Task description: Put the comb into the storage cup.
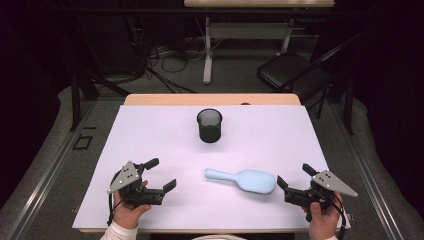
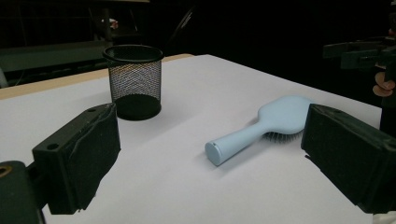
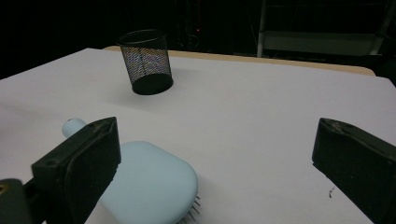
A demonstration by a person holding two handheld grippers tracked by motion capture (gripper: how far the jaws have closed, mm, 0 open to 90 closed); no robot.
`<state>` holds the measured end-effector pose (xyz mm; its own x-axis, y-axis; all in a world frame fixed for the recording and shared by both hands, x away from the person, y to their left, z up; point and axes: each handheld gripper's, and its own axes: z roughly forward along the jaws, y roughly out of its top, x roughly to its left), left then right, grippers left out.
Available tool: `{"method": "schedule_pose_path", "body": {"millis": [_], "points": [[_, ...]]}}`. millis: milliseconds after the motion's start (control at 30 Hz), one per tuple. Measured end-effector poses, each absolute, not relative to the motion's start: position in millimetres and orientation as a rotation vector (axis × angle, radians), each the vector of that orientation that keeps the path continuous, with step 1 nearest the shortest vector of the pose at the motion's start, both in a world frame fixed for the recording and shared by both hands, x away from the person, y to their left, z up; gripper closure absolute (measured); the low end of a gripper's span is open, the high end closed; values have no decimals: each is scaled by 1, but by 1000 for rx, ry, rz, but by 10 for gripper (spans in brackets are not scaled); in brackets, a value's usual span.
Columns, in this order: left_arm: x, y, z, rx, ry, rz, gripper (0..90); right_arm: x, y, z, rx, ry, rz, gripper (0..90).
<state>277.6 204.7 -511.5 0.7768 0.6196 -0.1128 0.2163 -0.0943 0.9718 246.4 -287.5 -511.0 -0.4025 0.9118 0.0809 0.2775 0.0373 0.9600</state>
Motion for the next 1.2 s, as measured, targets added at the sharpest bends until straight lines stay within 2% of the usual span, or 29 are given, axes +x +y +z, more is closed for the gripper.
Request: {"method": "schedule_pose_path", "body": {"millis": [367, 567, 1033, 1100, 1200], "points": [[283, 200, -512, 1662, 672, 368, 49, 241, -280, -511, 1211, 1777, 1346, 1], [281, 199, -513, 1681, 668, 371, 49, 244, -261, -511, 1146, 1867, 1232, 0], [269, 198, -512, 1707, 649, 350, 50, 243, -247, -509, 1081, 1898, 1232, 85], [269, 198, -513, 1715, 643, 341, 50, 245, -243, -512, 1048, 1924, 1210, 131], [269, 199, -514, 1713, 654, 339, 50, 247, -241, -513, 1030, 1940, 1210, 143]]}}
